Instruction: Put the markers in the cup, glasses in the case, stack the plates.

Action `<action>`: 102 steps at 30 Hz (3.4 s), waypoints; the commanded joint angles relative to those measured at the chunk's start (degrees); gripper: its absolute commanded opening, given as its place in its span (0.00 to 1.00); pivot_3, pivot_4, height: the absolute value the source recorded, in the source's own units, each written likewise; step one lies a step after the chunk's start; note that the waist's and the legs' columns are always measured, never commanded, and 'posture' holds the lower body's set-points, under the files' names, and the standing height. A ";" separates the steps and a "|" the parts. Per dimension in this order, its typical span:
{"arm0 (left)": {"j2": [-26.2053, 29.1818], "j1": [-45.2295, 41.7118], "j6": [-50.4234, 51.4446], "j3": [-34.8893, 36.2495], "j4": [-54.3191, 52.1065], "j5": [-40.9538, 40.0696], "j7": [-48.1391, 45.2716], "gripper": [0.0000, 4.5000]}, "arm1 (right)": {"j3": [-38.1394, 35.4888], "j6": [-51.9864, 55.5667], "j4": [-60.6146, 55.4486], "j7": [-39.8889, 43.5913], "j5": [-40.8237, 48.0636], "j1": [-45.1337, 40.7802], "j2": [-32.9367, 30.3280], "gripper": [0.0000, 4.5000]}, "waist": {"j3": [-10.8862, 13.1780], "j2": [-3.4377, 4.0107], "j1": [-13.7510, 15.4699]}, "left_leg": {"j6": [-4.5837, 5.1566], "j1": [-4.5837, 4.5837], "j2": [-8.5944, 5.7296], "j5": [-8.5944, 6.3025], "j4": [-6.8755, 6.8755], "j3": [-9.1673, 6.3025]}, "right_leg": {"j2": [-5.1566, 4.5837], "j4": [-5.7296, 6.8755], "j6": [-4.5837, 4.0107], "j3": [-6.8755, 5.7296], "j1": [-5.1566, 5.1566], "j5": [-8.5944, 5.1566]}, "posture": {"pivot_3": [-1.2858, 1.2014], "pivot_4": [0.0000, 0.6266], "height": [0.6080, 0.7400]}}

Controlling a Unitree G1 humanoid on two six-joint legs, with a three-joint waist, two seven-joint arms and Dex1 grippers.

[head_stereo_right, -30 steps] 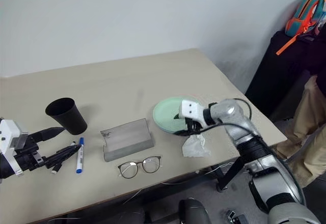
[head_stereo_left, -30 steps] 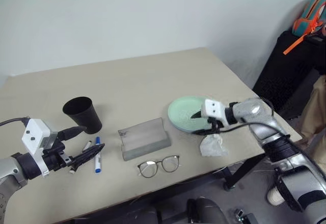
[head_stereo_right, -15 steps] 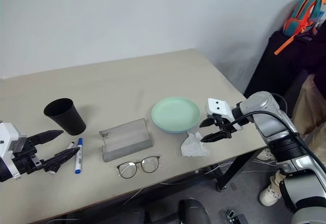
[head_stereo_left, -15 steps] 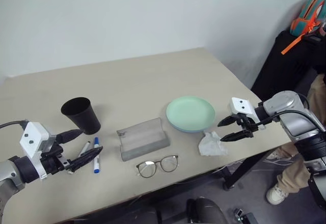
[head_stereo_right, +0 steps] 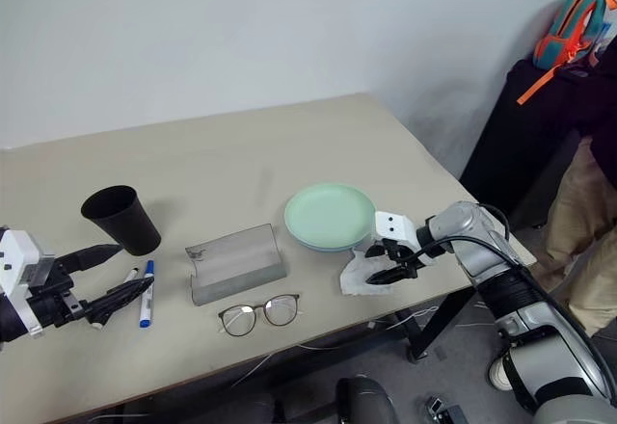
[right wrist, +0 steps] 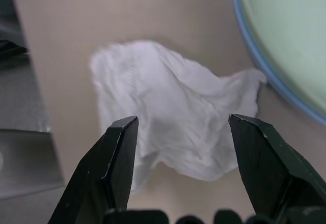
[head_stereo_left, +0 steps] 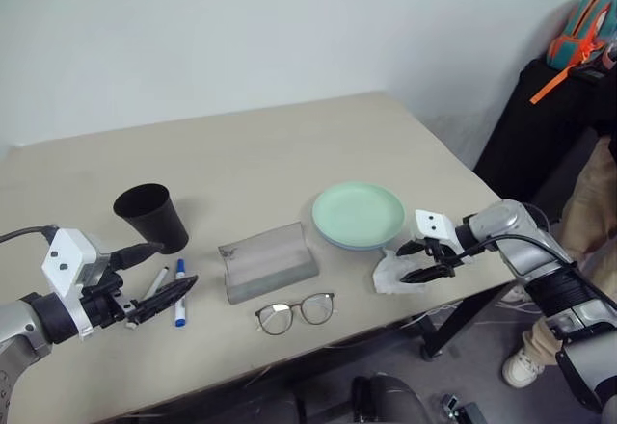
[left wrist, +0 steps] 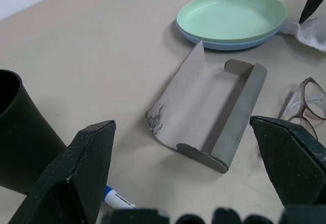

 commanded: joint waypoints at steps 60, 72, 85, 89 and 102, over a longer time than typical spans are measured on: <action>0.49 -4.72 -0.47 -5.65 -2.43 0.91 1.63 1.00 | -4.74 -1.70 27.43 -16.40 -5.15 -26.08 17.46 0.60 | 0.02 0.05 -0.12 | -0.24 0.78 0.00 -0.14 -0.56 -0.25 | 0.08 0.13 0.00 -0.44 0.02 0.04 | 0.52 0.00 0.99; 2.75 -16.46 1.93 -23.52 -2.74 3.84 0.42 1.00 | -7.72 1.53 4.24 9.93 7.48 -21.71 7.27 0.60 | 0.02 0.06 -0.05 | -0.24 0.82 -0.11 -0.14 -0.58 -0.32 | 0.13 0.13 0.03 -0.29 0.09 0.05 | 0.52 0.00 0.99; 4.18 -26.26 -1.04 -36.95 4.71 7.83 -9.39 1.00 | -7.27 7.73 -5.00 12.70 11.50 -19.08 4.99 0.60 | 0.02 0.06 -0.02 | -0.24 0.87 -0.11 -0.13 -0.46 -0.33 | 0.14 0.14 -0.07 -0.36 0.10 -0.01 | 0.52 0.00 0.99; 3.50 -28.34 -3.47 -40.33 8.72 9.99 -12.07 1.00 | -7.19 7.65 -5.11 12.31 11.30 -18.99 5.03 0.60 | 0.02 0.06 -0.06 | -0.24 0.86 -0.11 -0.14 -0.45 -0.29 | 0.14 0.14 -0.07 -0.35 0.10 -0.01 | 0.52 0.00 0.99; 1.78 -33.45 -7.59 -45.51 16.25 12.65 -20.35 1.00 | -7.21 7.38 -5.83 11.17 10.86 -17.68 4.94 0.60 | 0.02 0.05 -0.04 | -0.25 0.83 -0.16 -0.14 -0.47 -0.30 | 0.13 0.14 -0.06 -0.27 0.09 0.00 | 0.52 0.00 0.99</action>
